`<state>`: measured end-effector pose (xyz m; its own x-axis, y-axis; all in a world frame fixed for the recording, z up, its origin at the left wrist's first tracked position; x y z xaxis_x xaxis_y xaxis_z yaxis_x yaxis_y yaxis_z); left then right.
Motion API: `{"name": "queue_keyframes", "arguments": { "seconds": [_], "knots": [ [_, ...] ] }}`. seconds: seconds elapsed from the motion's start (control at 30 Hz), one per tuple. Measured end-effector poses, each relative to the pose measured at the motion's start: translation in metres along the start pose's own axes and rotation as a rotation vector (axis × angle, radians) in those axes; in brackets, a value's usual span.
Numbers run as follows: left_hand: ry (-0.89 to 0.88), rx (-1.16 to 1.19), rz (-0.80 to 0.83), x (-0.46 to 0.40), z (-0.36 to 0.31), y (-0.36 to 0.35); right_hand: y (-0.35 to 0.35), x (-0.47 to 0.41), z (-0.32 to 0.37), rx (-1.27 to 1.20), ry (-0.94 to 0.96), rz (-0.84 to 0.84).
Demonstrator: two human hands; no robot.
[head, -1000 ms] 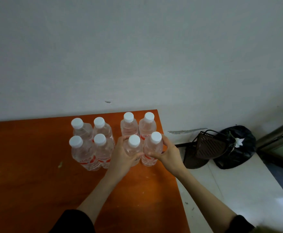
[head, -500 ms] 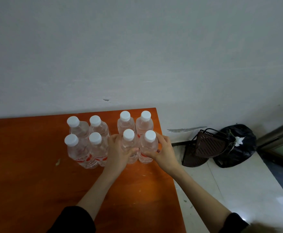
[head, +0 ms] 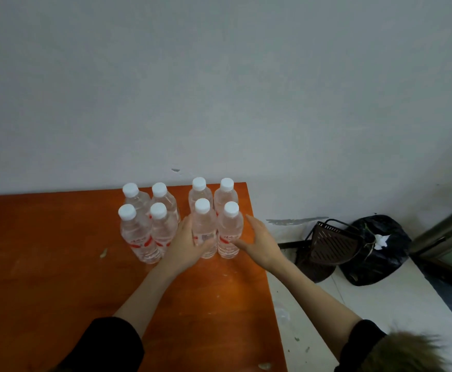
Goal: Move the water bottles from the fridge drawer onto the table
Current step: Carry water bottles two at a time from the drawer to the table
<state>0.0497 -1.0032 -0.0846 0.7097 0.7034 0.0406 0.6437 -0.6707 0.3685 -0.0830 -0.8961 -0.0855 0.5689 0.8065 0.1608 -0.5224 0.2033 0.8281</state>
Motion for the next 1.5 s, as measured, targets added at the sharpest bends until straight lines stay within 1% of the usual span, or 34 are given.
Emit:
{"name": "queue_keyframes", "arguments": {
  "seconds": [0.07,0.13,0.17,0.23,0.37,0.43,0.57,0.67,0.8,0.97,1.1,1.27,1.4,1.5],
  "knots": [
    [0.028,-0.131,0.02,0.008,-0.007,0.002,0.011,0.008,-0.001,0.087,0.023,-0.016],
    [0.013,-0.366,0.009,0.016,-0.02,0.005,0.029,0.016,-0.001,0.154,0.056,-0.059],
    [-0.032,-0.462,-0.008,0.019,-0.031,0.006,0.042,0.022,0.001,0.189,0.074,-0.091],
    [-0.154,-0.572,-0.012,0.023,-0.061,0.005,0.068,0.033,0.002,0.318,0.111,-0.167],
    [-0.309,-0.79,0.037,0.02,-0.118,-0.007,0.118,0.06,0.002,0.711,0.117,-0.29],
    [-0.413,-0.833,0.058,0.021,-0.147,-0.017,0.143,0.081,0.0,0.846,0.082,-0.342],
    [-0.617,-0.804,0.103,0.037,-0.193,-0.041,0.183,0.141,-0.006,0.951,-0.056,-0.469],
    [-0.713,-0.778,0.146,0.058,-0.207,-0.063,0.195,0.189,-0.017,0.979,-0.192,-0.539],
    [-0.826,-0.749,0.29,0.098,-0.211,-0.099,0.188,0.268,-0.037,0.941,-0.403,-0.544],
    [-0.92,-0.681,0.47,0.163,-0.22,-0.147,0.174,0.37,-0.053,0.906,-0.634,-0.545],
    [-0.986,-0.635,0.609,0.228,-0.225,-0.187,0.161,0.458,-0.067,0.867,-0.812,-0.564],
    [-1.141,-0.568,0.743,0.316,-0.24,-0.24,0.142,0.581,-0.082,0.854,-1.034,-0.575],
    [-1.224,-0.477,0.866,0.407,-0.258,-0.283,0.125,0.69,-0.087,0.802,-1.195,-0.617],
    [-1.288,-0.43,0.937,0.488,-0.266,-0.314,0.107,0.774,-0.091,0.768,-1.321,-0.604]
  ]
}}
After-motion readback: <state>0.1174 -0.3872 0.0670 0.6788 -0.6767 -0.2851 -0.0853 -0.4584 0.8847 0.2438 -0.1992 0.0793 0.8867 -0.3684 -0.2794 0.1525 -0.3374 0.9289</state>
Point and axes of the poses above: each hand's wrist, its own x-axis away from the middle knuckle, its own y-axis out of the back of the hand, z = x × y, the point moved 4 cm from there along -x, towards the middle knuckle, and after that the axes turned 15 degrees about x, right-handed, at the moved point
